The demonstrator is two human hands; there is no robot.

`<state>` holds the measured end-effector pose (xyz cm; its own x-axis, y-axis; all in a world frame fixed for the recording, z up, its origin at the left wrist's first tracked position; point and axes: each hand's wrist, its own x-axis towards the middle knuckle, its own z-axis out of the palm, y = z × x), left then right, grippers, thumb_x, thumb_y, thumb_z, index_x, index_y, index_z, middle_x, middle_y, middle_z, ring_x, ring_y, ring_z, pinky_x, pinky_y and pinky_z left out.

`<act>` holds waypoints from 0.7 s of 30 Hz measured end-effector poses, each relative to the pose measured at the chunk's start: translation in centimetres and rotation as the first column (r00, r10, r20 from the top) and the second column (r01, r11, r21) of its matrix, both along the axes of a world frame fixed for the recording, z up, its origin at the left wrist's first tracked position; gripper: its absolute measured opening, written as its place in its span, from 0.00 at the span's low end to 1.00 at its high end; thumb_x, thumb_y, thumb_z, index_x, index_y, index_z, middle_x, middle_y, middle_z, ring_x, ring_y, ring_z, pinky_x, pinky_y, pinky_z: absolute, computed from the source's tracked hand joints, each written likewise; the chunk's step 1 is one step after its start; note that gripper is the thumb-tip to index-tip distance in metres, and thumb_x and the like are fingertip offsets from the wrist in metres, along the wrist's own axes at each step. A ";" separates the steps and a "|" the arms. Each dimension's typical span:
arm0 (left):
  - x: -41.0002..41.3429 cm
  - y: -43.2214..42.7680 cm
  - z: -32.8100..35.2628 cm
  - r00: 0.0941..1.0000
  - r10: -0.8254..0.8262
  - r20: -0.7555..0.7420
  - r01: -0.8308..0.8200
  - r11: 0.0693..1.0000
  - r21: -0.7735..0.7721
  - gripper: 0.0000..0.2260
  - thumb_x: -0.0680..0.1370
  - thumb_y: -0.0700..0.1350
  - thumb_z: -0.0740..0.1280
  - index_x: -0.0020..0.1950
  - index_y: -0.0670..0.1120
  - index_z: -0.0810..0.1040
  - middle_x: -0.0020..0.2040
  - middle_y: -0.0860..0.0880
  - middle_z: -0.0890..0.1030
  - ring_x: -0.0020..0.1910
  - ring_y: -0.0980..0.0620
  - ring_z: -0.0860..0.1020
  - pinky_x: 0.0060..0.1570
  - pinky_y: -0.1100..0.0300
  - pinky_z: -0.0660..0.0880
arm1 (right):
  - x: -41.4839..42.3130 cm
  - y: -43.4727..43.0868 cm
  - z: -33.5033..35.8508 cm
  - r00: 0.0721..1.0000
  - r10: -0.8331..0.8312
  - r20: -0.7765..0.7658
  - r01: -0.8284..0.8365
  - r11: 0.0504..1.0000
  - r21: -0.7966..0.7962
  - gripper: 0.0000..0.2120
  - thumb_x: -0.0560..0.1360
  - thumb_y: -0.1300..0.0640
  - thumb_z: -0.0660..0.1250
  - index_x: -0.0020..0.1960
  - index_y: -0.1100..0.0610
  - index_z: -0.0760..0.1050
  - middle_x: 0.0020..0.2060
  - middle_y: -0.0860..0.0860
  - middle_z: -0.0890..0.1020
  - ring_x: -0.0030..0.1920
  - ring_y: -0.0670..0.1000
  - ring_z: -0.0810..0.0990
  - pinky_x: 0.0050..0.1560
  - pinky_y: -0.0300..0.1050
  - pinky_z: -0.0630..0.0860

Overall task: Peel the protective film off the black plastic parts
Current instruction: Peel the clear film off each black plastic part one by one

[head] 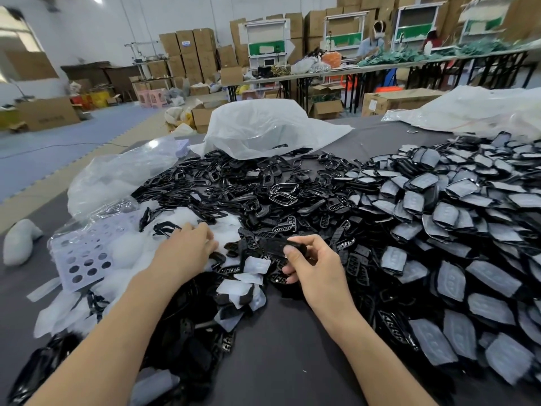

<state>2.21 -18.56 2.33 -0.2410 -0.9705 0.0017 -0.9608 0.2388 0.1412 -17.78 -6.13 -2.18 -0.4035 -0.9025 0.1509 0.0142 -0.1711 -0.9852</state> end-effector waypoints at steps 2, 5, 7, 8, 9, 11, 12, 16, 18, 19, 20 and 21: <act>-0.1 0.1 -0.2 1.000 0.004 -0.018 -0.005 0.999 -0.042 0.08 0.82 0.51 0.61 0.57 0.50 0.74 0.58 0.46 0.74 0.57 0.45 0.75 0.58 0.48 0.73 | 0.0 0.0 0.1 1.000 0.002 0.011 -0.002 1.000 0.003 0.06 0.79 0.58 0.69 0.50 0.47 0.79 0.37 0.45 0.83 0.36 0.45 0.83 0.36 0.37 0.79; -0.4 0.5 -0.5 0.999 0.025 -0.019 -0.028 0.987 -0.161 0.08 0.81 0.50 0.61 0.56 0.48 0.76 0.56 0.46 0.74 0.59 0.43 0.72 0.58 0.48 0.72 | -0.1 0.1 0.2 1.000 0.000 0.030 -0.001 1.000 0.010 0.06 0.79 0.59 0.69 0.50 0.47 0.79 0.39 0.47 0.83 0.36 0.45 0.83 0.36 0.38 0.79; -0.8 1.0 -0.7 0.995 0.040 -0.089 -0.061 0.967 -0.246 0.07 0.80 0.49 0.62 0.53 0.49 0.77 0.56 0.47 0.75 0.59 0.43 0.70 0.58 0.48 0.69 | -0.1 0.1 0.3 0.999 -0.001 0.041 0.001 1.000 0.013 0.05 0.79 0.59 0.69 0.50 0.48 0.79 0.40 0.49 0.83 0.36 0.46 0.83 0.36 0.39 0.79; -1.0 1.4 -0.7 0.985 0.040 -0.165 -0.084 0.958 -0.274 0.06 0.79 0.49 0.62 0.51 0.49 0.77 0.55 0.49 0.76 0.59 0.43 0.69 0.58 0.49 0.68 | -0.2 0.1 0.3 0.999 -0.002 0.052 0.001 1.000 0.012 0.05 0.79 0.59 0.69 0.51 0.49 0.79 0.40 0.49 0.83 0.36 0.46 0.83 0.36 0.39 0.79; -1.2 1.8 -0.7 0.967 0.031 -0.253 -0.109 0.947 -0.302 0.05 0.79 0.48 0.62 0.49 0.49 0.76 0.54 0.50 0.76 0.58 0.44 0.69 0.58 0.49 0.66 | -0.3 0.1 0.4 0.998 -0.001 0.069 0.000 1.000 0.011 0.05 0.79 0.59 0.69 0.51 0.50 0.79 0.40 0.50 0.83 0.36 0.46 0.83 0.36 0.39 0.79; -1.3 2.6 -0.6 0.916 -0.013 -0.401 -0.148 0.918 -0.368 0.04 0.79 0.48 0.63 0.46 0.50 0.75 0.53 0.52 0.78 0.59 0.45 0.68 0.57 0.50 0.63 | -0.4 0.1 0.7 0.991 0.015 0.129 -0.016 1.000 0.007 0.05 0.79 0.60 0.69 0.51 0.51 0.80 0.40 0.51 0.84 0.38 0.47 0.84 0.37 0.38 0.80; -1.3 3.2 -0.6 0.887 -0.053 -0.458 -0.151 0.905 -0.397 0.04 0.80 0.48 0.64 0.45 0.50 0.75 0.52 0.53 0.78 0.59 0.46 0.68 0.58 0.51 0.63 | -0.4 0.2 0.9 0.985 0.034 0.167 -0.035 0.999 0.004 0.04 0.79 0.60 0.70 0.51 0.52 0.80 0.41 0.51 0.84 0.39 0.48 0.85 0.39 0.38 0.80; -1.9 6.2 -0.7 0.753 -0.228 -0.617 -0.030 0.925 -0.379 0.04 0.80 0.54 0.64 0.47 0.56 0.75 0.48 0.64 0.77 0.56 0.56 0.69 0.54 0.60 0.65 | -0.6 0.4 1.6 0.933 0.136 0.332 -0.138 0.990 -0.019 0.04 0.77 0.59 0.72 0.48 0.51 0.83 0.47 0.51 0.86 0.51 0.50 0.85 0.50 0.42 0.82; -2.6 7.7 -0.9 0.708 -0.277 -0.650 0.017 0.926 -0.376 0.04 0.78 0.54 0.66 0.44 0.60 0.74 0.49 0.66 0.76 0.55 0.58 0.71 0.54 0.69 0.65 | -0.5 0.5 1.7 0.893 0.190 0.408 -0.193 0.981 -0.035 0.03 0.75 0.58 0.73 0.48 0.52 0.83 0.54 0.57 0.85 0.57 0.55 0.84 0.57 0.46 0.81; -3.0 8.2 -1.0 0.695 -0.292 -0.657 0.032 0.925 -0.378 0.04 0.77 0.55 0.67 0.42 0.61 0.74 0.50 0.65 0.75 0.56 0.59 0.71 0.55 0.73 0.63 | -0.4 0.6 1.9 0.874 0.207 0.439 -0.214 0.976 -0.036 0.05 0.73 0.57 0.73 0.49 0.53 0.83 0.57 0.60 0.84 0.59 0.57 0.83 0.59 0.48 0.80; -3.4 8.6 -1.0 0.682 -0.294 -0.669 0.040 0.929 -0.368 0.04 0.76 0.56 0.67 0.41 0.62 0.75 0.51 0.65 0.73 0.56 0.60 0.71 0.55 0.76 0.63 | -0.4 0.6 2.0 0.856 0.222 0.468 -0.232 0.972 -0.035 0.08 0.71 0.55 0.74 0.50 0.54 0.82 0.58 0.61 0.83 0.60 0.58 0.82 0.60 0.49 0.80; -3.7 8.9 -0.9 0.664 -0.290 -0.689 0.044 0.935 -0.351 0.04 0.75 0.56 0.67 0.40 0.62 0.76 0.51 0.64 0.73 0.55 0.62 0.72 0.53 0.77 0.63 | -0.4 0.7 2.1 0.840 0.236 0.489 -0.251 0.967 -0.035 0.11 0.69 0.54 0.74 0.51 0.55 0.81 0.59 0.61 0.82 0.61 0.58 0.82 0.61 0.50 0.79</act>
<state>-1.52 -9.64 1.38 -0.2011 -0.8375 0.5081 -0.5219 0.5306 0.6679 -18.17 -5.48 -0.13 -0.1849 -0.9822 -0.0337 0.5287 -0.0705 -0.8459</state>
